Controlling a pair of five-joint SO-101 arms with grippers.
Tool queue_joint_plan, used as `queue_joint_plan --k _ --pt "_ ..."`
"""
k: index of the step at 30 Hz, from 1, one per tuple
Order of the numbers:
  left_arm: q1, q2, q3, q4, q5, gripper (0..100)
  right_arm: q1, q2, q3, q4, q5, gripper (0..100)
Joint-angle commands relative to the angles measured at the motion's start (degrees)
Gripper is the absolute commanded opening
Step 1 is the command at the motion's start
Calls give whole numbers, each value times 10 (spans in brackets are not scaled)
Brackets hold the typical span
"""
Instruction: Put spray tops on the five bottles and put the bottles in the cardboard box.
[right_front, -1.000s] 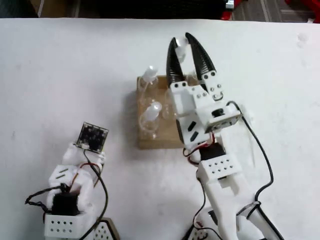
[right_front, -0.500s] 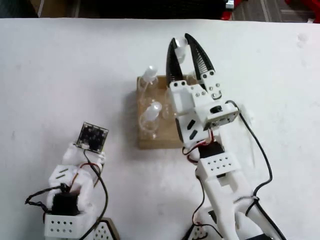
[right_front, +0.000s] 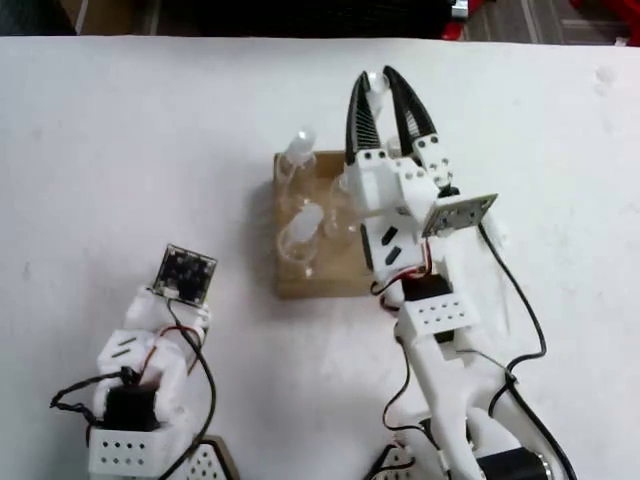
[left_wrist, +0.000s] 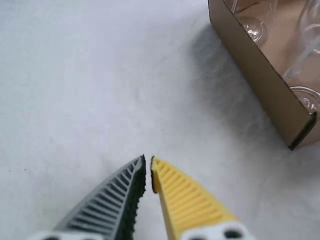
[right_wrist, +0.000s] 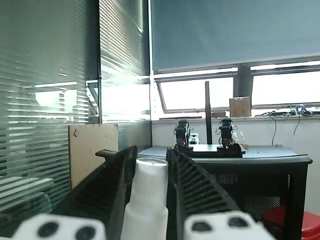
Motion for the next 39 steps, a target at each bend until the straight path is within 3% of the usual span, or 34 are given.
queue_joint_plan --k 1,10,29,36,39 --pt "4 -7 -1 2 -5 24 5 3 5 -6 -5 15" --pt "4 -7 -1 2 -5 24 5 5 21 68 -10 15" --pt "4 -7 -1 2 -5 23 -20 6 63 95 -5 16" --pt "4 -7 -1 2 -5 23 -20 5 62 144 -10 163" --pt "4 -7 -1 2 -5 24 -22 4 62 144 -10 159"
